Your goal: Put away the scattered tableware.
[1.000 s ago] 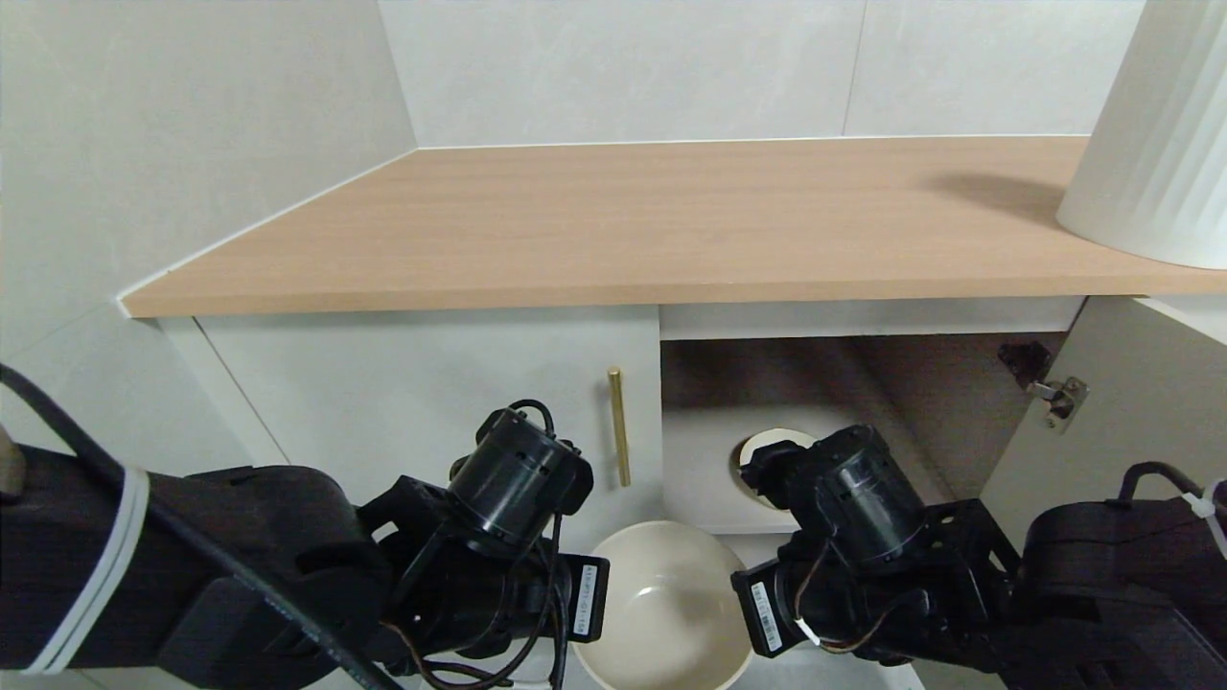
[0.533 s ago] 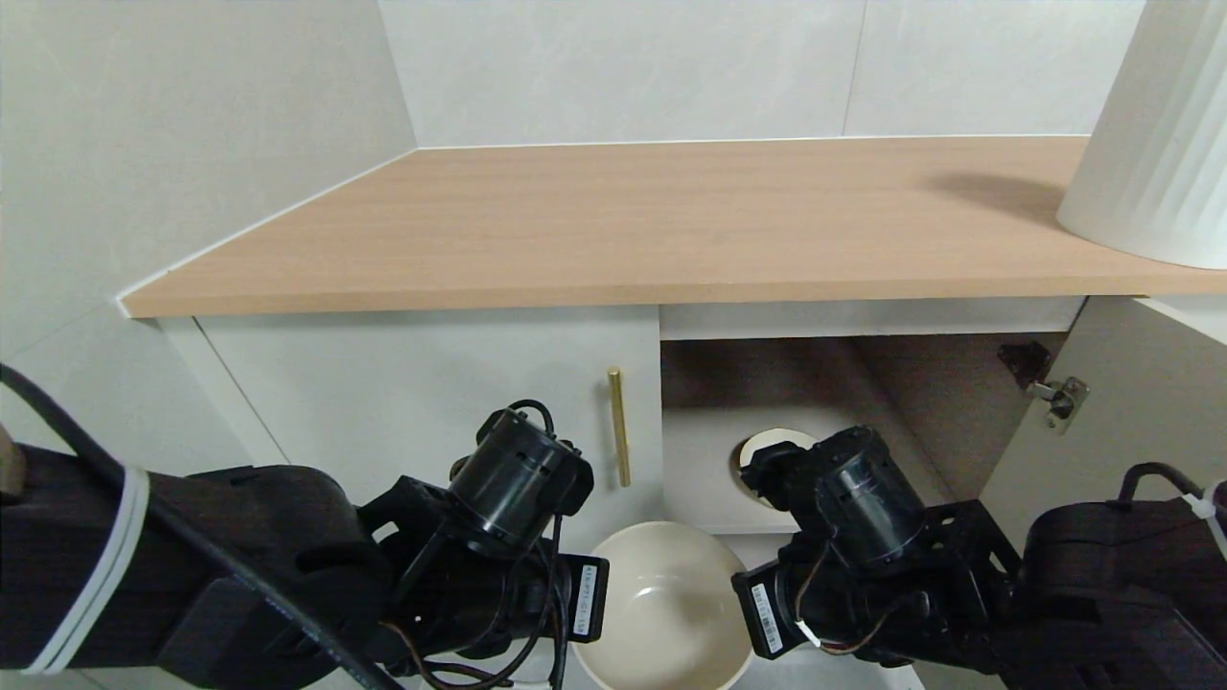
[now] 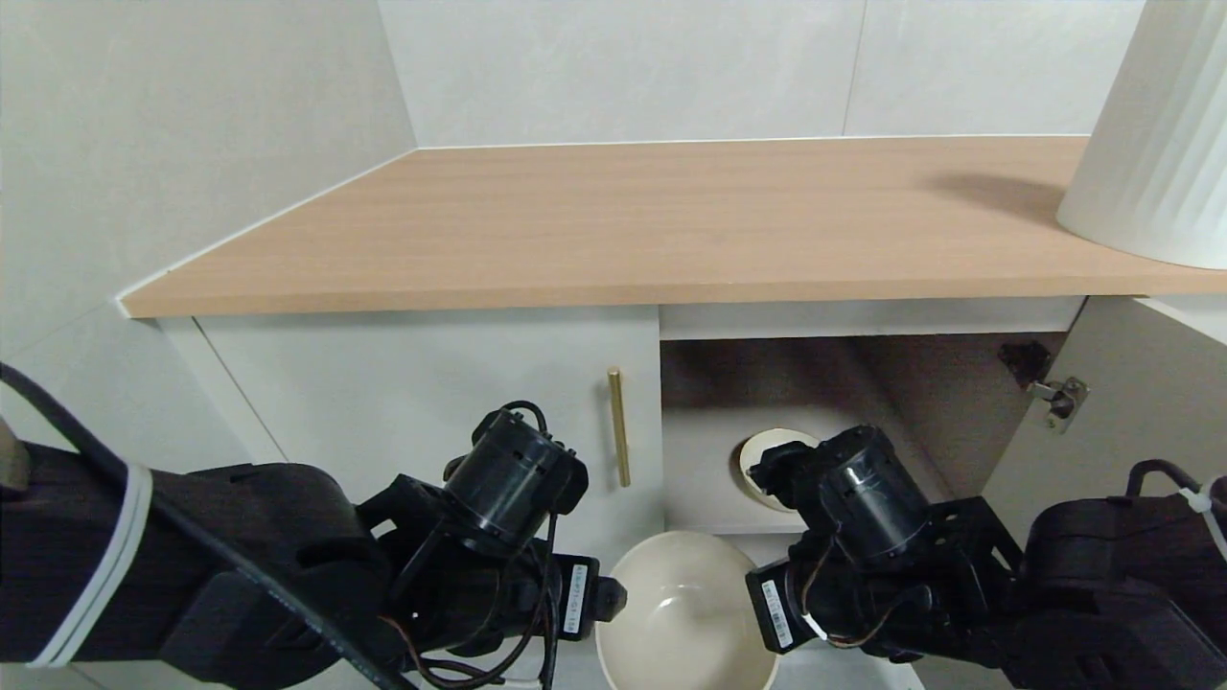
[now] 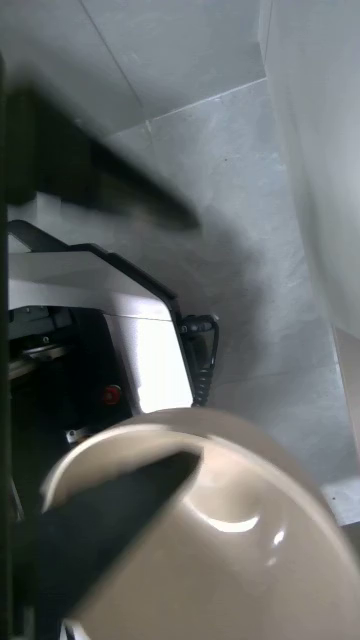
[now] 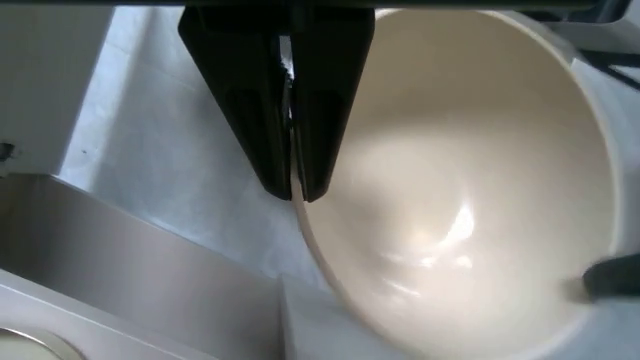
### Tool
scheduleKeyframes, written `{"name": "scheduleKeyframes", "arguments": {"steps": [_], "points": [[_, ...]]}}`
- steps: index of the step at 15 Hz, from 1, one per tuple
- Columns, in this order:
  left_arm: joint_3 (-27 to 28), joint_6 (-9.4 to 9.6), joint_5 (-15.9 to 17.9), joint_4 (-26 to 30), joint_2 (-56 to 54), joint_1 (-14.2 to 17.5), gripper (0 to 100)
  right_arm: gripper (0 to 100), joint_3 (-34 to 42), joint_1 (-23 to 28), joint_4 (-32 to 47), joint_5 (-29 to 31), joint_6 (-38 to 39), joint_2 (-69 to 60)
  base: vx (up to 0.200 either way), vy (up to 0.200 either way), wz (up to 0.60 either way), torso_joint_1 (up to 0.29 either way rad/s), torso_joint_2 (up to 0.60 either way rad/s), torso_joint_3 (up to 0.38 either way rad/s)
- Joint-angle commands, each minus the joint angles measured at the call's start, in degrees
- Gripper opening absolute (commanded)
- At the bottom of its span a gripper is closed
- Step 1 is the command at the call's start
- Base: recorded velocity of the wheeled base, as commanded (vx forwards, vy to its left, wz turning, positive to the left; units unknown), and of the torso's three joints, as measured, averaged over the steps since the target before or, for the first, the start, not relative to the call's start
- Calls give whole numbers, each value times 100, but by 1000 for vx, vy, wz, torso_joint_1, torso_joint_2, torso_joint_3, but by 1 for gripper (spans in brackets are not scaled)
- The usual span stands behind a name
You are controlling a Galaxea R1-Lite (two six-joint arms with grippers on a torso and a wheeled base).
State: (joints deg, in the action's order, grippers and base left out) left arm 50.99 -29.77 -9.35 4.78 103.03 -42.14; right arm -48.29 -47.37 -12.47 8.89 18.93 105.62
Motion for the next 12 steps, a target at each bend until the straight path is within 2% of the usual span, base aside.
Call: {"name": "scheduleKeyframes", "arguments": {"steps": [1,5,9,12], "points": [[7,-3,30,-38,15,-4,100,0,-5,18,-36,-27,-4,46,0,0,0,0,0,0],[7,-3,30,-38,-20,-4,100,0,-5,343,-10,157,-65,231,0,0,0,0,0,0],[-2,-3,30,-38,-47,-4,100,0,-339,1345,-36,210,-30,820,0,0,0,0,0,0],[-2,6,-41,-38,-108,-4,100,0,-480,1819,-335,192,128,899,0,0,0,0,0,0]]}}
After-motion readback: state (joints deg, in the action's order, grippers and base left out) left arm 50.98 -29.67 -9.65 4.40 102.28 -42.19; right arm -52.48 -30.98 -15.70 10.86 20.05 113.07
